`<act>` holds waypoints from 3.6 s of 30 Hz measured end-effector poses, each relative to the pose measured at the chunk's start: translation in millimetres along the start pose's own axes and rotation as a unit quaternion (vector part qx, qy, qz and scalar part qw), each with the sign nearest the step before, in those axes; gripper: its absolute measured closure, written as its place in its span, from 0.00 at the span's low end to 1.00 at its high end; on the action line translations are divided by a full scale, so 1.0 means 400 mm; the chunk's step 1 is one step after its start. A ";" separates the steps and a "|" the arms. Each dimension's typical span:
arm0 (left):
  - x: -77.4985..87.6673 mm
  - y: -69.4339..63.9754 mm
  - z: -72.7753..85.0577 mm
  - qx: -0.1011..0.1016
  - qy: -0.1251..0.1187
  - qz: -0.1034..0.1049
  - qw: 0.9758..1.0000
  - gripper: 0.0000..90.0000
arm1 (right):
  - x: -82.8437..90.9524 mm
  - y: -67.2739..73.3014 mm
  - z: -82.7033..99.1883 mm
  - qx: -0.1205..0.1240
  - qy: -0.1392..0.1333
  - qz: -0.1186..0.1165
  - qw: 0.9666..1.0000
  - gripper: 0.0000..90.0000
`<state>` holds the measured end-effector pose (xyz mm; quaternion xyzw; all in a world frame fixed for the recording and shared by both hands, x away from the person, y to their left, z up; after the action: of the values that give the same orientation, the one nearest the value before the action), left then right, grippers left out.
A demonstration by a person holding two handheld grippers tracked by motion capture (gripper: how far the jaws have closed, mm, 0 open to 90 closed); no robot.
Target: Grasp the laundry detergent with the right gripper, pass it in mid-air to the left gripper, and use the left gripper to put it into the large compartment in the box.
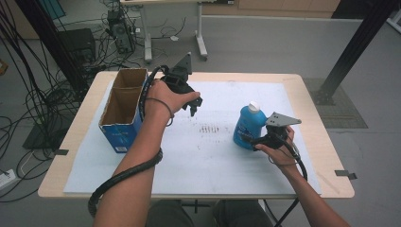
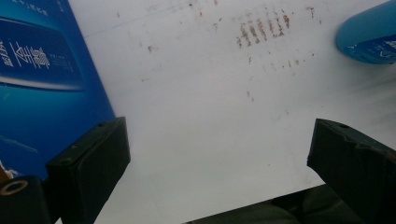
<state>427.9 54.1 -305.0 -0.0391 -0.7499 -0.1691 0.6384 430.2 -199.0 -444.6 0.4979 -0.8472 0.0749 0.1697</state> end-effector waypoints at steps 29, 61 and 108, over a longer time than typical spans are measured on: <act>0.001 -0.002 0.002 0.001 0.000 0.002 1.000 0.06 | 0.005 -0.001 0.004 0.005 0.002 0.003 1.000 0.01; 0.004 -0.002 -0.003 -0.005 0.000 -0.002 1.000 0.06 | 0.001 0.000 0.002 0.009 0.005 0.000 1.000 0.02; 0.006 -0.004 -0.004 -0.007 -0.002 0.000 1.000 0.06 | -0.010 -0.007 0.022 0.003 0.005 -0.007 1.000 0.25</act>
<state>428.4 51.9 -303.0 -0.0444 -0.7496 -0.1743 0.6370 432.6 -199.8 -454.1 0.5043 -0.8424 0.0790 0.1727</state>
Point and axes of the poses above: each handheld gripper's, and its own axes: x roughly backward along the jaws, z roughly out of its underside, y roughly to its left, the point moved 8 cm from there along -x, roughly forward along the jaws, and after that the axes turned 12 degrees about -z, right-handed, at the moved point
